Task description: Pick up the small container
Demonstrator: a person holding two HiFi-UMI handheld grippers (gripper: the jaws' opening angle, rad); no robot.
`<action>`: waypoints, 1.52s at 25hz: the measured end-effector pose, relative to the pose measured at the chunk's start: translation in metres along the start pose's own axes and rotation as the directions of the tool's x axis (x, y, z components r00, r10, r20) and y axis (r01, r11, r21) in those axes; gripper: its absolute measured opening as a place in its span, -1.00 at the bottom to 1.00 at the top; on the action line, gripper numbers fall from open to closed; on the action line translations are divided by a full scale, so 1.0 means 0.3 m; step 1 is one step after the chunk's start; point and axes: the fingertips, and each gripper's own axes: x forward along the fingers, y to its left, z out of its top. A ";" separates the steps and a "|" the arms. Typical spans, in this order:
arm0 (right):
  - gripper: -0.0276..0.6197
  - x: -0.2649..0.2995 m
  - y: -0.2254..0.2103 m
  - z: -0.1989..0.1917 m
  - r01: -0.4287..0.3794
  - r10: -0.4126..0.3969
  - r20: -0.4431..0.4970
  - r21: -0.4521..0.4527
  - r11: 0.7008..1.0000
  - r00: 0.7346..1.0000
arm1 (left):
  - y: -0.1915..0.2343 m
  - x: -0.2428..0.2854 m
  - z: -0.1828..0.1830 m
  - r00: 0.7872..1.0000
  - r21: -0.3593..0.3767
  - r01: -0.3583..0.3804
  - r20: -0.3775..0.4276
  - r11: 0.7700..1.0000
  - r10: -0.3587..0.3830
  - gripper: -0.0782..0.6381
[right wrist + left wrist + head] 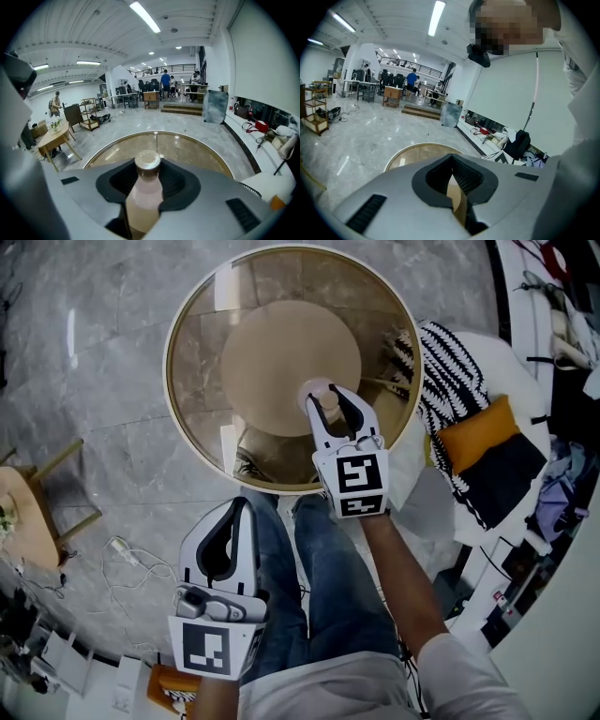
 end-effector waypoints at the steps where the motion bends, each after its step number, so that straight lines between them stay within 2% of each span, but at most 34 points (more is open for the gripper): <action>1: -0.47 -0.005 0.002 0.002 -0.002 0.002 -0.001 0.000 1.000 1.000 | -0.002 -0.001 0.004 1.000 0.003 0.002 0.000 1.000 -0.002 -0.74; 14: -0.47 -0.063 0.004 0.027 -0.012 0.012 0.002 -0.016 1.000 1.000 | -0.030 -0.007 0.020 1.000 0.030 0.030 -0.003 0.999 -0.030 -0.74; 19: -0.47 -0.087 -0.001 0.038 -0.009 0.009 0.001 -0.018 1.000 1.000 | -0.034 -0.023 0.027 1.000 0.070 0.017 -0.003 0.997 -0.016 -0.74; 25: -0.47 -0.133 0.005 0.066 -0.031 0.031 0.011 -0.029 0.999 0.999 | -0.043 -0.047 0.019 1.000 0.062 0.024 0.012 0.998 -0.025 -0.74; 38: -0.47 -0.256 0.007 0.189 -0.043 0.045 0.064 -0.030 0.999 0.997 | -0.075 -0.109 0.103 0.999 0.056 0.016 0.031 0.998 -0.017 -0.74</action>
